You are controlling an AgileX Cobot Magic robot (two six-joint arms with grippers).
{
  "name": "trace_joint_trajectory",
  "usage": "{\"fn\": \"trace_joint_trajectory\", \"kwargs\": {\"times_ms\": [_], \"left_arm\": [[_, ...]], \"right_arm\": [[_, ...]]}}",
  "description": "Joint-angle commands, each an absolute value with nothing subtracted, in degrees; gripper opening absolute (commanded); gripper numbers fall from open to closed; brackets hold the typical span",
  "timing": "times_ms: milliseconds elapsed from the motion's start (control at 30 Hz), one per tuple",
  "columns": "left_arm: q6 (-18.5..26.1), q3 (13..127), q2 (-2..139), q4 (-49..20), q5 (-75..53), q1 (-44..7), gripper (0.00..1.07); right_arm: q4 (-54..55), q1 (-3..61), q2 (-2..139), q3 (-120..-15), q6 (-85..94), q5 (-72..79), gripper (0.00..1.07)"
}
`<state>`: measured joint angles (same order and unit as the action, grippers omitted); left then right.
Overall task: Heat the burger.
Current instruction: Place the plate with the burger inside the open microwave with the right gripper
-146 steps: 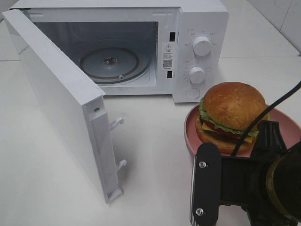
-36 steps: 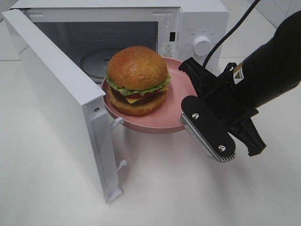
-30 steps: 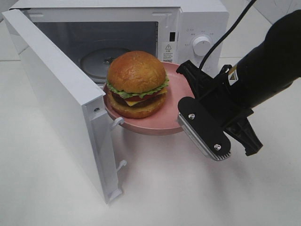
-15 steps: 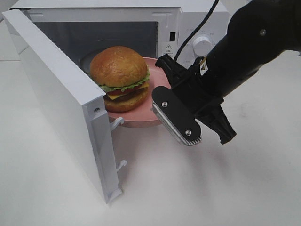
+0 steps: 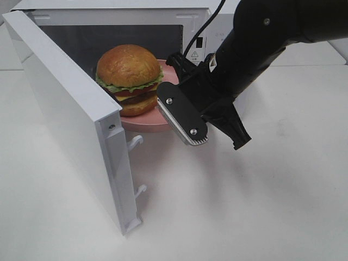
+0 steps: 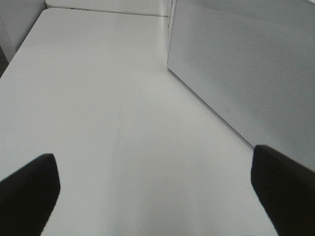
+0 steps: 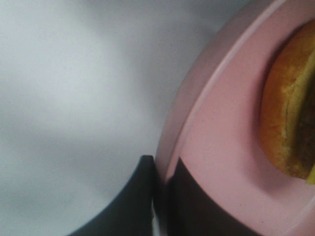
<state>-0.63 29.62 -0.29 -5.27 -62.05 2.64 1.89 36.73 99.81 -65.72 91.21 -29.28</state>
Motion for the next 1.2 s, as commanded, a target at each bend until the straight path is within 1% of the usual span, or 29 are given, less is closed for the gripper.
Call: {"fn": "trace_joint_trajectory", "kwargs": {"times_ms": [33,400,867,1200], "left_arm": [[-0.52,29.51,-1.20,-5.50,-61.25,2.75,0.98],[-0.52,29.51,-1.20,-5.50,-61.25,2.75,0.98],[-0.52,29.51,-1.20,-5.50,-61.25,2.75,0.98],[-0.52,29.51,-1.20,-5.50,-61.25,2.75,0.98]], "right_arm": [[2.46,36.84,100.73,-68.81,90.30,-26.93,0.00],[2.41,36.84,105.65,-74.20,89.21,-27.10,0.00],[2.23,36.84,113.10,-83.54,85.54,-29.91,0.00],[-1.26,36.84,118.72,-90.93,79.70,-29.91,0.00]]}}
